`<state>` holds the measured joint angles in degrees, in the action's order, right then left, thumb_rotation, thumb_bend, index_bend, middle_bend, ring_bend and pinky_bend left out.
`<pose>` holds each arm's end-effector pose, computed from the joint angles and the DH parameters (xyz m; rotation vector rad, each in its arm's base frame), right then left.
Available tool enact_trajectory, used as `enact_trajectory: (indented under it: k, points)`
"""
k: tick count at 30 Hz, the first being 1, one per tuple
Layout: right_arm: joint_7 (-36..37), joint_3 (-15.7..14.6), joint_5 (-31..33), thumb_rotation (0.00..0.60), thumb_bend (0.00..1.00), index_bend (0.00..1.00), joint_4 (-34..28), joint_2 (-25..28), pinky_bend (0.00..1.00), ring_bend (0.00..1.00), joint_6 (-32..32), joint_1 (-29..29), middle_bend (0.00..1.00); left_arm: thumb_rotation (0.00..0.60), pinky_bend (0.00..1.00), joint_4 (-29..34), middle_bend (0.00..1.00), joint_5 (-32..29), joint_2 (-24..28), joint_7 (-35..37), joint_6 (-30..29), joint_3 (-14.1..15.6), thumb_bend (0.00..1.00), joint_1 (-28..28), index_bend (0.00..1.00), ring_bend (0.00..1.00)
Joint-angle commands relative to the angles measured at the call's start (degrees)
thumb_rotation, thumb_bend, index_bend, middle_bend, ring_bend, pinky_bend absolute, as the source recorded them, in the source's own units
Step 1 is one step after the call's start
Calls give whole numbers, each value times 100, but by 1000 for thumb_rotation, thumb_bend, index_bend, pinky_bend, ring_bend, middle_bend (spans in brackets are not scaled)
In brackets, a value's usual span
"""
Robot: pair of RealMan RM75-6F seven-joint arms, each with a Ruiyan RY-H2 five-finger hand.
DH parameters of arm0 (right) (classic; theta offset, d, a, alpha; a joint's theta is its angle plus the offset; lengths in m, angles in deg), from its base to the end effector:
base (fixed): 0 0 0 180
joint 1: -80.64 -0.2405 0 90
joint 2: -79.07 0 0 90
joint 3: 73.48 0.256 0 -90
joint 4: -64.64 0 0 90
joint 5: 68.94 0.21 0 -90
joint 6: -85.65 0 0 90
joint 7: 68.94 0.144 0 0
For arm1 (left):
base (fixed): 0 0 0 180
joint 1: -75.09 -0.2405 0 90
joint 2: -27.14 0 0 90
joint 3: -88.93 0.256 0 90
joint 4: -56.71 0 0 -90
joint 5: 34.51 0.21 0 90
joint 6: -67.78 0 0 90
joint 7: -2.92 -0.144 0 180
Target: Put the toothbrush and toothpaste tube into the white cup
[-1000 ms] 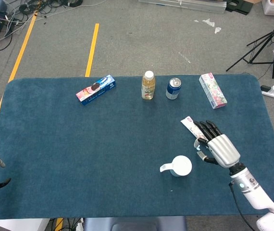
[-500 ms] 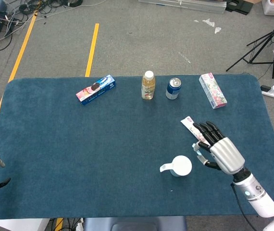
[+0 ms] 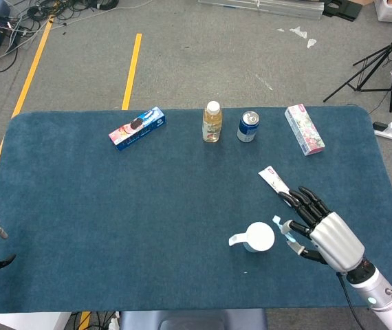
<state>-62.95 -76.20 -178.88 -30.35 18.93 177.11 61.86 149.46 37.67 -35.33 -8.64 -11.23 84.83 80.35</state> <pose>-0.2127 -0.2050 0.1547 1.8492 -0.6175 1.3571 -0.3457 0.1838 0.1704 -1.3040 -0.9066 -0.5845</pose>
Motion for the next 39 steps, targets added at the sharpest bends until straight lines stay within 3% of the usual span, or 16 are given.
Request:
enact_trajectory:
  k: [1, 20, 39]
  points:
    - [9, -59, -103, 600, 311, 556, -31, 32, 61, 0, -28, 22, 36, 600, 305, 3, 250, -4, -2, -8, 1, -1, 0, 3, 468, 246]
    - [-43, -80, -207, 600, 311, 556, 44, -344, 61, 0, -654, -197, 37, 600, 306, 27, 250, 74, 38, 99, -63, 11, 0, -26, 468, 246]
    - [405, -51, 225, 600, 302, 550, 868, -1059, 61, 0, -1217, -452, 37, 600, 305, 19, 250, 81, 58, 163, -52, 7, 0, -27, 468, 246]
